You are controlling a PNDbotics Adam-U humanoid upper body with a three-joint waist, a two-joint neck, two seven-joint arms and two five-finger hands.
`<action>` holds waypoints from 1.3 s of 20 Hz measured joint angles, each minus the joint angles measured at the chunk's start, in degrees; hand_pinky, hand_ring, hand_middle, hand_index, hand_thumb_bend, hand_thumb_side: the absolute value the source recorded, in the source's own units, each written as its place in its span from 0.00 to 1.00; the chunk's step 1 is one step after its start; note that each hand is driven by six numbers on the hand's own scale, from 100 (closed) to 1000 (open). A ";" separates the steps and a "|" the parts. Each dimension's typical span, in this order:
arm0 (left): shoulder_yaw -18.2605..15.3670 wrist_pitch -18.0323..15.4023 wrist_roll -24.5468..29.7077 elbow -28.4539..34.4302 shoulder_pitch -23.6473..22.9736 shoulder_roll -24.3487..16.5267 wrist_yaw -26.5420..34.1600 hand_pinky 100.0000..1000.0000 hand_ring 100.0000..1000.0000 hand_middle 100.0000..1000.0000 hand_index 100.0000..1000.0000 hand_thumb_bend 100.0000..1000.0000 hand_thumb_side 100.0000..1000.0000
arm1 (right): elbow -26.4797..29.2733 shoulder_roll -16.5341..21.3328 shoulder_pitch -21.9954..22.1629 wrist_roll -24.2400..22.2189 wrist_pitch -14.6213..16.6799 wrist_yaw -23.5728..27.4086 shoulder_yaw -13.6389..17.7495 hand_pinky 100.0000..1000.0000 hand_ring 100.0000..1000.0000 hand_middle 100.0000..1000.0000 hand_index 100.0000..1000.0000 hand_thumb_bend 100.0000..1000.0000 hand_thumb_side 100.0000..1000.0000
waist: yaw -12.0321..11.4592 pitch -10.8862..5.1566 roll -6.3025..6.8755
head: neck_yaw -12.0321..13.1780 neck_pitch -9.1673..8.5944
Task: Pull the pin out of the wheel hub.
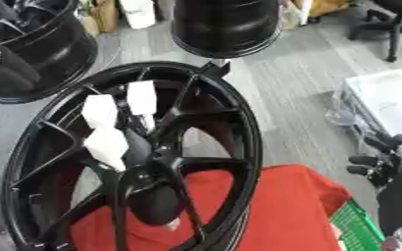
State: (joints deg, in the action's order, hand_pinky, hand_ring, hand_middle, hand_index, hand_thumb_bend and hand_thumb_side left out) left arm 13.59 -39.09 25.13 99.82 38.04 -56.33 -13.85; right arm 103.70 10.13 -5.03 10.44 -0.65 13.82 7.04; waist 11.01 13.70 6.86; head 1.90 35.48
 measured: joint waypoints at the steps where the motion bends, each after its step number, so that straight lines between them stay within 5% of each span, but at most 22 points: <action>1: 0.46 0.15 0.15 -1.03 0.86 0.90 -0.96 0.59 0.40 0.72 0.82 0.66 0.54 | 0.00 0.09 0.00 -0.05 -0.05 0.00 -0.02 0.50 0.53 0.74 0.82 0.00 0.90 | 0.08 0.00 0.09 | 0.00 -0.13; 12: 4.52 2.34 2.34 -10.63 6.26 9.66 -9.87 0.57 0.39 0.71 0.82 0.67 0.65 | 0.00 0.22 -0.02 -0.37 -0.34 -0.01 -0.37 0.50 0.53 0.74 0.82 0.00 0.91 | 1.01 0.12 0.43 | 0.02 -0.94; 26: 5.64 4.12 4.12 -13.61 7.39 12.35 -15.32 0.55 0.34 0.67 0.80 0.65 0.64 | -0.02 0.22 -0.04 -0.66 -0.36 -0.01 -0.41 0.50 0.53 0.74 0.82 0.00 0.91 | 1.41 0.08 0.53 | 0.12 -1.36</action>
State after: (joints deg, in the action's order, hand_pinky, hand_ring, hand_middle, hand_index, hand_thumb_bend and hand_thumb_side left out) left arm 19.23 -34.97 29.25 86.21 45.43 -43.98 -29.17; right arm 103.67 10.35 -5.07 9.78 -1.00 13.81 6.63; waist 12.42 13.79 7.39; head 2.02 34.12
